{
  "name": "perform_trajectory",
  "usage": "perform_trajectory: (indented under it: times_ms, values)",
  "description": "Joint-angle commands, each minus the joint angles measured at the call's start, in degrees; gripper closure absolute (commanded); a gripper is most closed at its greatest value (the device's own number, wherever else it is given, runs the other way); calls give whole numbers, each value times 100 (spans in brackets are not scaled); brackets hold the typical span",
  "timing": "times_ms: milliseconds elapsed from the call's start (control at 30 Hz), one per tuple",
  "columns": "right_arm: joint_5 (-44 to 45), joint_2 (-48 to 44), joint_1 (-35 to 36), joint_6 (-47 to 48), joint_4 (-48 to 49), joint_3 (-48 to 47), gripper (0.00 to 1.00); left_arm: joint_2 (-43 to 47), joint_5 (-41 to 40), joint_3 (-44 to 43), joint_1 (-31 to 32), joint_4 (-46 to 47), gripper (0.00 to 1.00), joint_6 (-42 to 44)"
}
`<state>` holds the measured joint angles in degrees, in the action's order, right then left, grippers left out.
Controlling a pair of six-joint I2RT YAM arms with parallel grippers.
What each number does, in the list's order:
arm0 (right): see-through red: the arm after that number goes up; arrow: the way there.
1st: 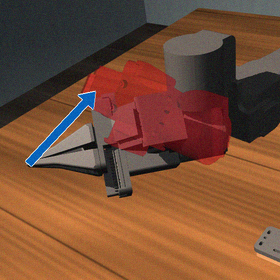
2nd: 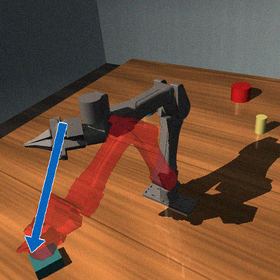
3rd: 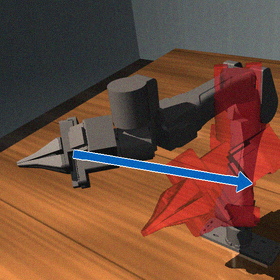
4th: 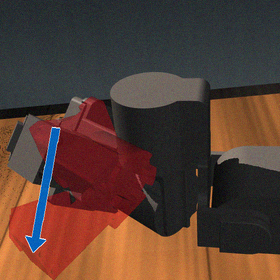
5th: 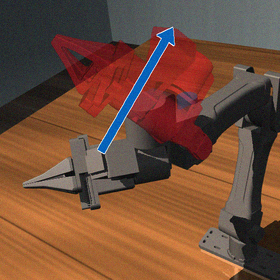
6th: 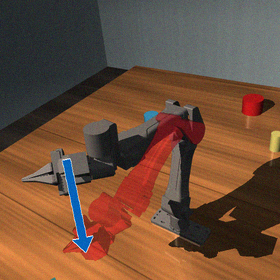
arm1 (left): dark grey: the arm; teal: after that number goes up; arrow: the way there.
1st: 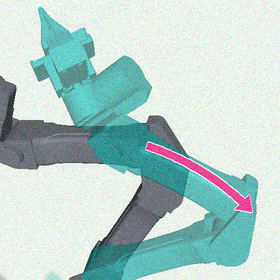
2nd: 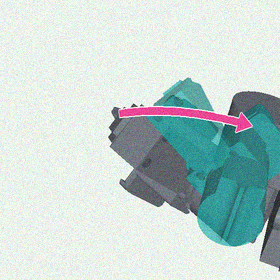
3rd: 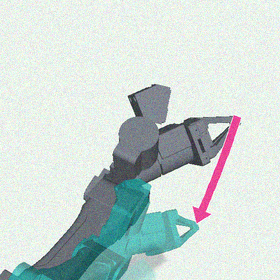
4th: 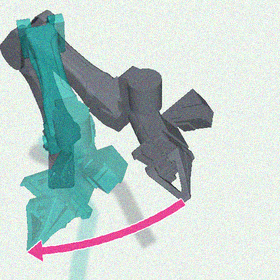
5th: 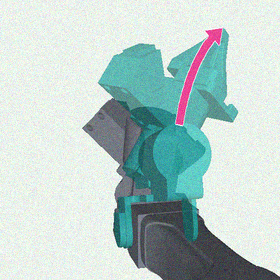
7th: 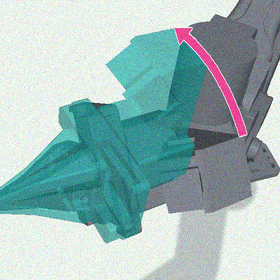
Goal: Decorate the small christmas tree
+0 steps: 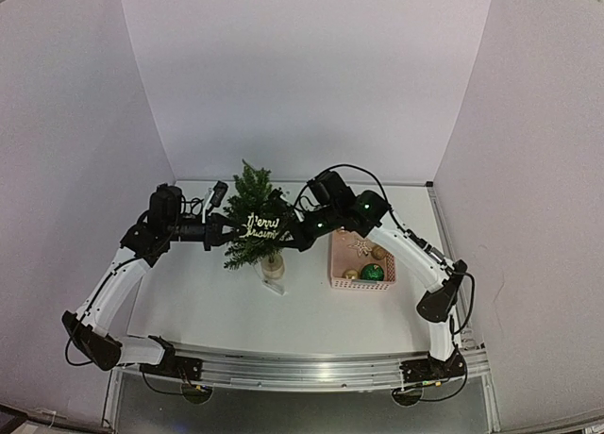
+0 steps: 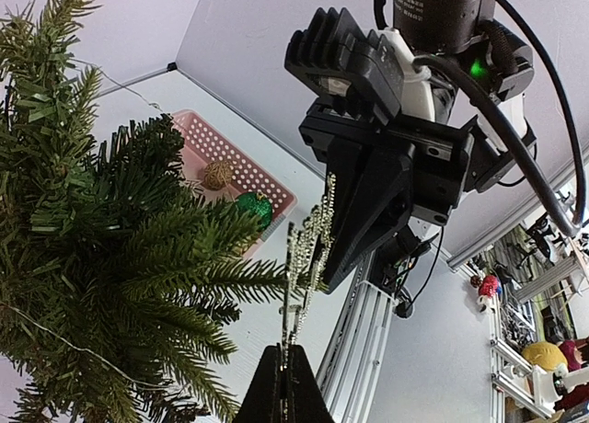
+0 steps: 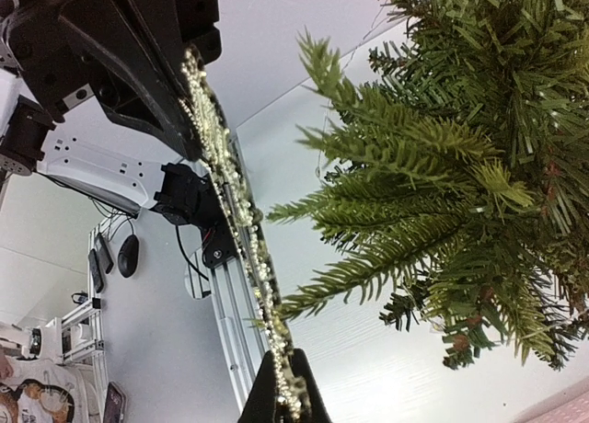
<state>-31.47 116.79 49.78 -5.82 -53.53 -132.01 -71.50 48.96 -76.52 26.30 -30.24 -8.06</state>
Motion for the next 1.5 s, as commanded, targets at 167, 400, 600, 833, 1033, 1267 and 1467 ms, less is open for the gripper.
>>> perform_trajectory:
  times_ms: [167,400,600,833,1033,1267,1467]
  values:
    - [155,-516,-36,-2,-131,397,100,345,205,119,7,134,100,573]
    - [143,-661,-36,-20,-135,522,100,385,317,18,9,58,100,771]
    - [-41,-644,-34,-202,-139,441,100,311,-37,-102,-53,56,100,673]
    - [33,-784,-35,-280,-127,340,100,280,203,-230,-126,246,100,535]
    - [-37,-530,-32,-83,-137,-475,100,209,247,-627,-130,647,100,330]
    - [469,-338,-36,-18,-115,-787,98,42,296,-900,-332,618,100,263]
    - [1223,-402,57,-452,21,-536,59,138,666,-919,-695,880,100,106]
